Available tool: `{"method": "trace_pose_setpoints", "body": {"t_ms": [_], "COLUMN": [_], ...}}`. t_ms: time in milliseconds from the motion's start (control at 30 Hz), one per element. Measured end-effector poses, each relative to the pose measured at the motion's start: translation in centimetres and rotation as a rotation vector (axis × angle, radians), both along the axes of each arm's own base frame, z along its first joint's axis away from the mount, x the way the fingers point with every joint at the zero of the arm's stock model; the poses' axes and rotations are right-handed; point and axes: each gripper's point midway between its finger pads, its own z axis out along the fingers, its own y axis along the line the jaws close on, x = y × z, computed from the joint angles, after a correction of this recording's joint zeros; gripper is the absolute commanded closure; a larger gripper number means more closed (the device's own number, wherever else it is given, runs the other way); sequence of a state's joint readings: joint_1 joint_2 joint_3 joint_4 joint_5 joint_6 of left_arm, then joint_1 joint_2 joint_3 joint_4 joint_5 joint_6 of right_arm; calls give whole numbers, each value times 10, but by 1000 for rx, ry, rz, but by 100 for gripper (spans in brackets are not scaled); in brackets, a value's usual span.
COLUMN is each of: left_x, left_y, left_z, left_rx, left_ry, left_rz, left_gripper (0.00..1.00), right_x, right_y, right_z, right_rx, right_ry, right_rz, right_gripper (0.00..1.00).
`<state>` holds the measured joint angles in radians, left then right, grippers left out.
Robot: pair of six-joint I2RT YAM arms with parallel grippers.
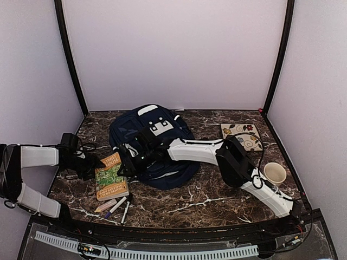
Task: Pack the student bag
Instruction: Pick up the book from the center of the board.
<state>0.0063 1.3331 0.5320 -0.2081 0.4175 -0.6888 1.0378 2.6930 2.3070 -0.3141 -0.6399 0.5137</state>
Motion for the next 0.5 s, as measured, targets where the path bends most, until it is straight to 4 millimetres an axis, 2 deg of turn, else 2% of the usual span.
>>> {"method": "trace_pose_setpoints", "body": {"t_ms": [233,333,500], "left_x": [6,0,-13], "left_y": [-10,-17,-37], "left_z": [4,6,22], "left_rx": [-45,-87,-160], "left_ry": [-83,-92,-85], "left_rz": [-27,-28,-84], "left_gripper": [42,47,48], "right_x": [14,20,24], "right_y": [-10,-13,-13], "right_z": [1,4,7], "right_rx": [51,70,93], "right_ry": [99,128,137], "right_rz": [-20,-20,-23], "right_gripper": [70,75,78]}}
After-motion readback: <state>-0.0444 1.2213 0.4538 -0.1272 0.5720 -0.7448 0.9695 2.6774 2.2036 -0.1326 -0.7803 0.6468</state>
